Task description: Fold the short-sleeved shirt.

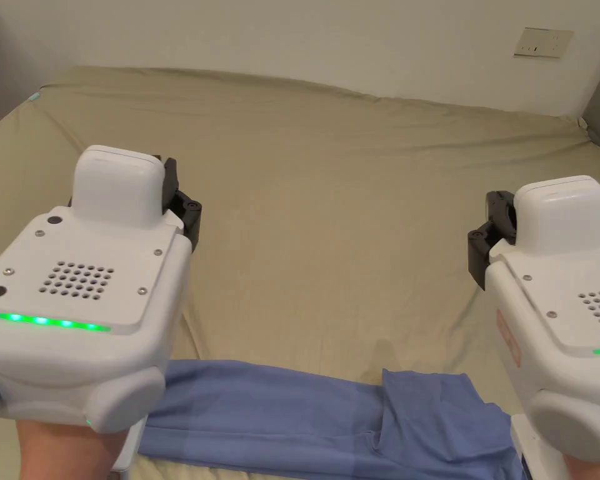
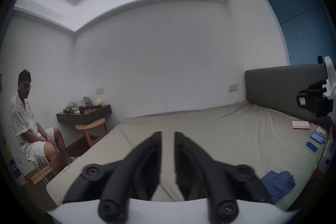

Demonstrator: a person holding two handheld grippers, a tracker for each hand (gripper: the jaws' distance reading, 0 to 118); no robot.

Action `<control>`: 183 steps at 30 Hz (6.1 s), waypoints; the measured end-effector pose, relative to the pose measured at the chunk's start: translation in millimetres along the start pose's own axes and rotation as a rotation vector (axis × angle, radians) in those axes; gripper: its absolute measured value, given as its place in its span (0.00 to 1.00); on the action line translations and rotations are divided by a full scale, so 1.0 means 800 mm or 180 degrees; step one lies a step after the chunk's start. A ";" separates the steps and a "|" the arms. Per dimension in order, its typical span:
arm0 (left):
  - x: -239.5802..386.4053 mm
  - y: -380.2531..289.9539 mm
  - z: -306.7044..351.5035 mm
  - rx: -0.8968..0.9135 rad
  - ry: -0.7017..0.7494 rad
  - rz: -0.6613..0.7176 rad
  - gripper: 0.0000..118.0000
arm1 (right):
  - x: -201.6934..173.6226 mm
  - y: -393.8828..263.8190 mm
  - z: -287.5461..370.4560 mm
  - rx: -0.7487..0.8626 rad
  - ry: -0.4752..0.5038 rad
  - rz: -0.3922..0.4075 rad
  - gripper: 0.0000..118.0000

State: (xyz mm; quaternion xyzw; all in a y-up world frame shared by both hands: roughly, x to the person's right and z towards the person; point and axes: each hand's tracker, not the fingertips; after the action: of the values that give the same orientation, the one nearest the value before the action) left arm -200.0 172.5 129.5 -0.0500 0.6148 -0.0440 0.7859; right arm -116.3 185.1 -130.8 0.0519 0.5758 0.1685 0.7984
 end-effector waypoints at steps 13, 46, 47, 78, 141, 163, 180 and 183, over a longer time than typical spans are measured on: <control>0.016 -0.010 -0.017 -0.0352 -0.0205 -0.0057 0.00 | -0.019 -0.003 -0.008 -0.0009 -0.0045 0.0028 0.00; -0.295 -0.426 -0.136 -0.3407 -0.1995 0.3826 0.89 | 0.002 -0.118 -0.083 -0.1114 0.0175 -0.0031 0.00; -0.291 -0.427 -0.140 -0.3255 -0.2001 0.3707 0.89 | 0.000 -0.117 -0.083 -0.1112 0.0180 -0.0018 0.00; -0.329 -0.325 -0.124 -0.3089 -0.0854 0.2607 0.08 | 0.011 -0.093 -0.063 -0.0992 0.0179 -0.0019 0.00; 0.063 -0.316 -0.051 -0.2470 -0.1649 -0.0185 0.01 | 0.031 -0.089 -0.027 -0.0911 0.0275 -0.0203 0.00; 0.078 -0.263 -0.012 -0.2187 -0.2335 0.1025 0.01 | 0.027 -0.086 -0.035 -0.0924 0.0315 -0.0211 0.00; -0.139 -0.375 -0.145 -0.3357 -0.1969 0.3305 0.96 | 0.020 -0.089 -0.043 -0.0985 0.0335 -0.0152 0.00; -0.119 -0.398 -0.150 -0.3337 -0.2372 0.3506 0.96 | 0.017 -0.088 -0.045 -0.0996 0.0344 -0.0129 0.00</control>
State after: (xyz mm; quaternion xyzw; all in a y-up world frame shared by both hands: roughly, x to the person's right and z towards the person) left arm -342.2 -133.4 234.8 -0.1126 0.1930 0.6554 0.7215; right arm -131.2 119.2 -174.5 -0.0939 0.5855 0.2426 0.7678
